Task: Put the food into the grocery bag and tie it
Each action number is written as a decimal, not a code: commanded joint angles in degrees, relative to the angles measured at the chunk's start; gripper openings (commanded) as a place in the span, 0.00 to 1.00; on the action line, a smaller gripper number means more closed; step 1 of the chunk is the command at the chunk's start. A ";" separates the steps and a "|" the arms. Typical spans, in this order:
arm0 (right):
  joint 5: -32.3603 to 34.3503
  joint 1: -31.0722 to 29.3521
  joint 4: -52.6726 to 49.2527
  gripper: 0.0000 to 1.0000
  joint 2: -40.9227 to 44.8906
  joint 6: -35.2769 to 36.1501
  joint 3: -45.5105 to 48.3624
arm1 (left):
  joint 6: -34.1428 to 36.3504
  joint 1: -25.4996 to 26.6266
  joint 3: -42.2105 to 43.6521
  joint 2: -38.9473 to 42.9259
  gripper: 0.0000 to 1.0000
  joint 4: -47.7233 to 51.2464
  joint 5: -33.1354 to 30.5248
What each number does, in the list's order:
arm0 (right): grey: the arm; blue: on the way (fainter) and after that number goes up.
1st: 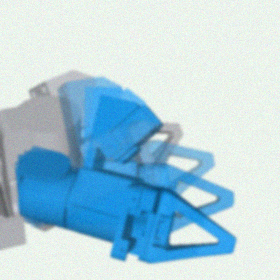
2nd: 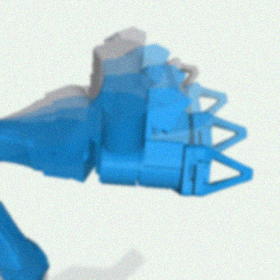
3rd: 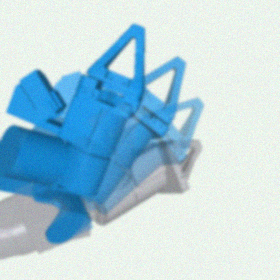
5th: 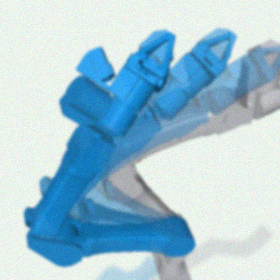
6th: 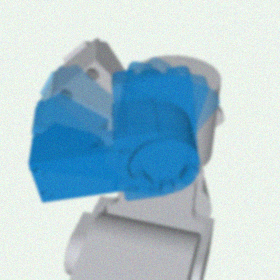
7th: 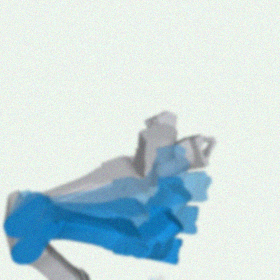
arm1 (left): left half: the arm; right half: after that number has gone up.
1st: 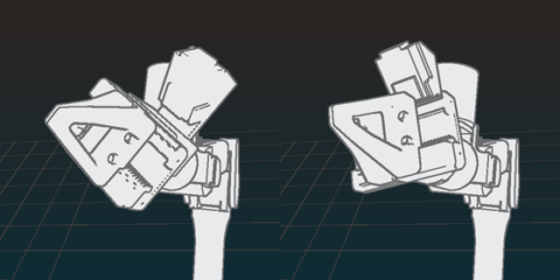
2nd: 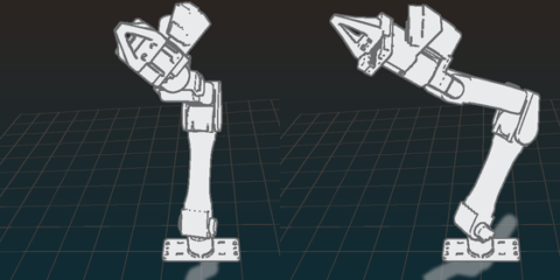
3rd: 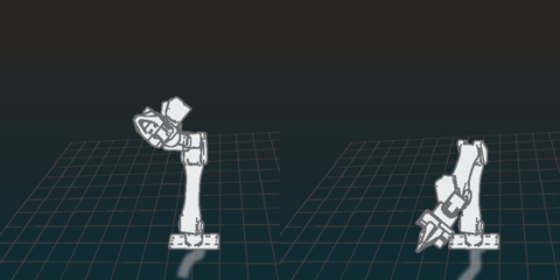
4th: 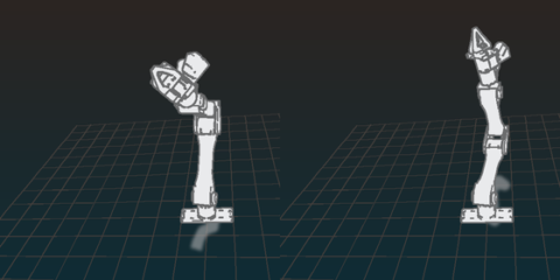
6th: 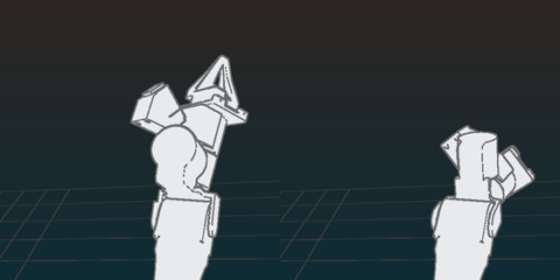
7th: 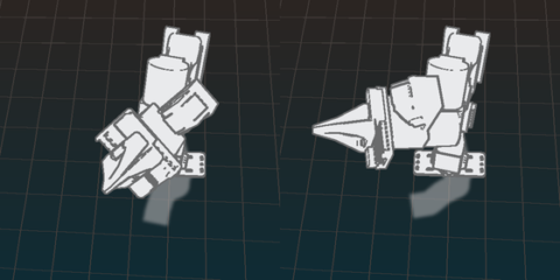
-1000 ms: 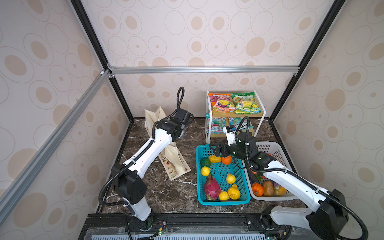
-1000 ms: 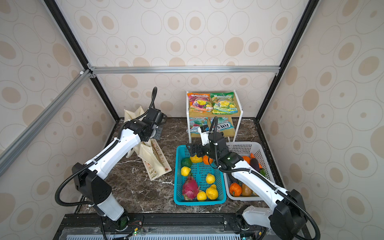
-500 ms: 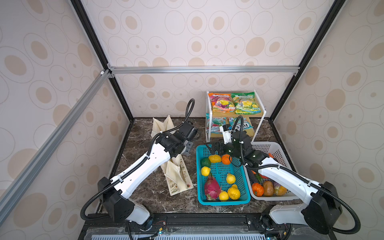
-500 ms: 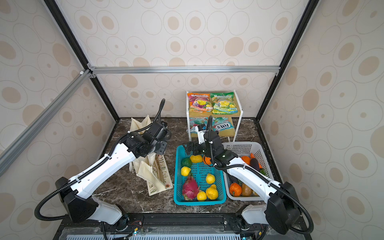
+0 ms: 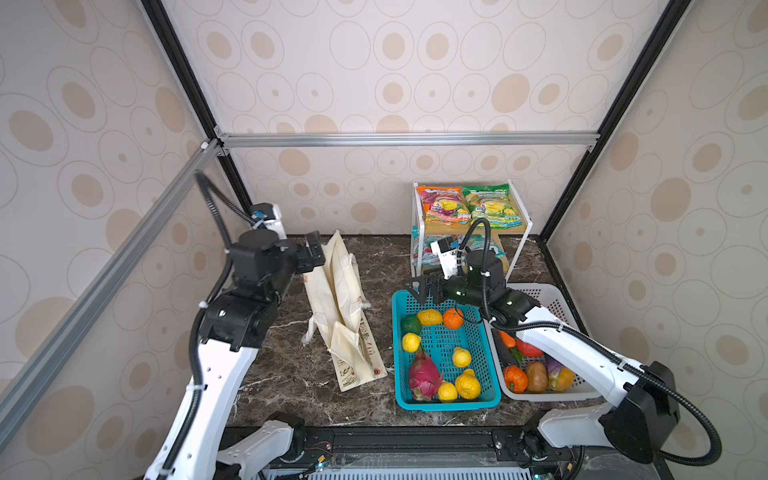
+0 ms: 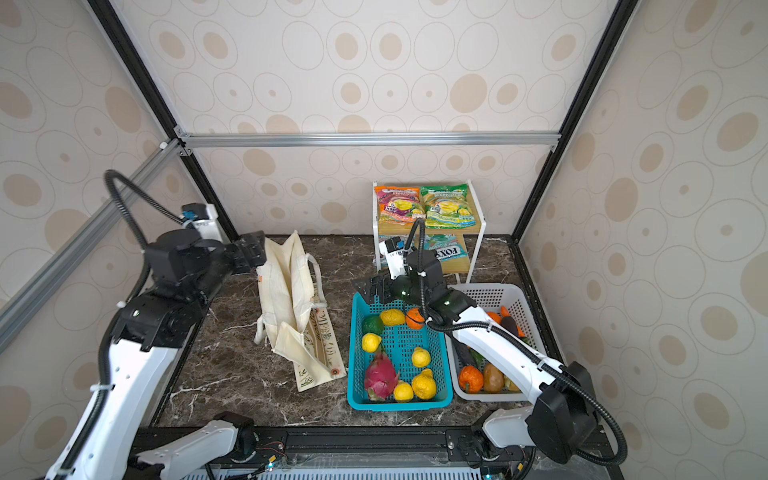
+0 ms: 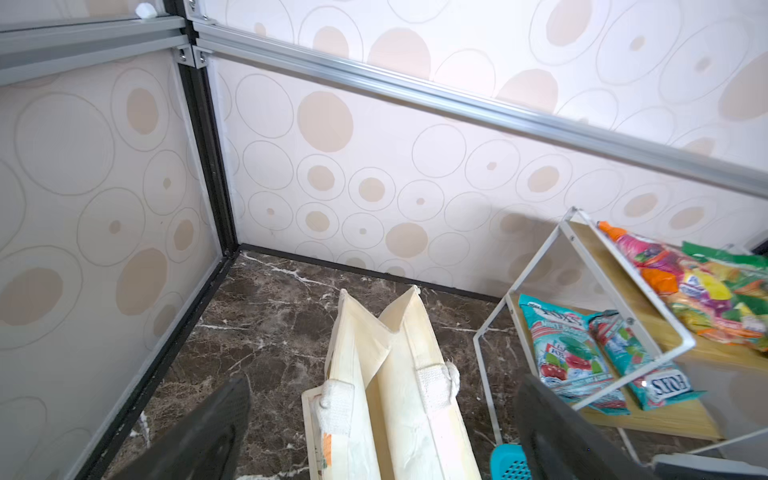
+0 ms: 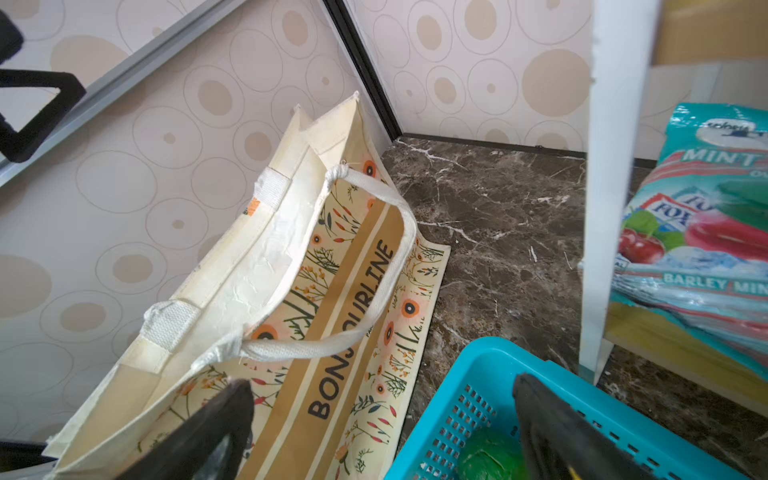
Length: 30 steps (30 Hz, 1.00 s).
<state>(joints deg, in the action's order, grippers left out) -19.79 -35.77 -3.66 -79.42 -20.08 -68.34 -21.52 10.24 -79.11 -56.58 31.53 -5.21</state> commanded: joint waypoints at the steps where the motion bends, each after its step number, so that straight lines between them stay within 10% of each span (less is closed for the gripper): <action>1: 0.58 -2.01 -7.88 1.00 -4.02 2.69 -5.42 | -2.25 -4.57 7.22 0.27 0.99 -1.69 9.55; 9: 5.58 -9.13 -12.97 0.99 -14.49 2.82 -17.07 | -2.61 -6.66 21.21 3.64 0.97 -6.41 6.27; 15: 7.07 -12.22 -19.69 0.96 -25.12 1.12 -29.50 | -1.82 -6.70 26.53 3.15 0.76 -10.55 11.56; 19: 7.14 -13.68 -22.07 0.89 -31.26 0.40 -36.23 | -0.60 -6.66 26.36 1.55 0.42 -11.31 14.40; 23: 6.03 -15.11 -22.68 0.65 -35.48 0.38 -41.50 | 0.97 -6.60 24.51 -0.23 0.00 -9.79 13.79; 30: 15.43 -15.91 -27.55 0.06 -35.54 1.49 -44.97 | 3.97 -6.68 17.12 -1.51 0.00 -5.72 7.34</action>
<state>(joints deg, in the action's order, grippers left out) -10.11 -51.62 -27.05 -116.57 -19.94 -111.66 -20.64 3.86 -56.31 -57.91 24.49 6.07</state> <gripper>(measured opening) 0.107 0.048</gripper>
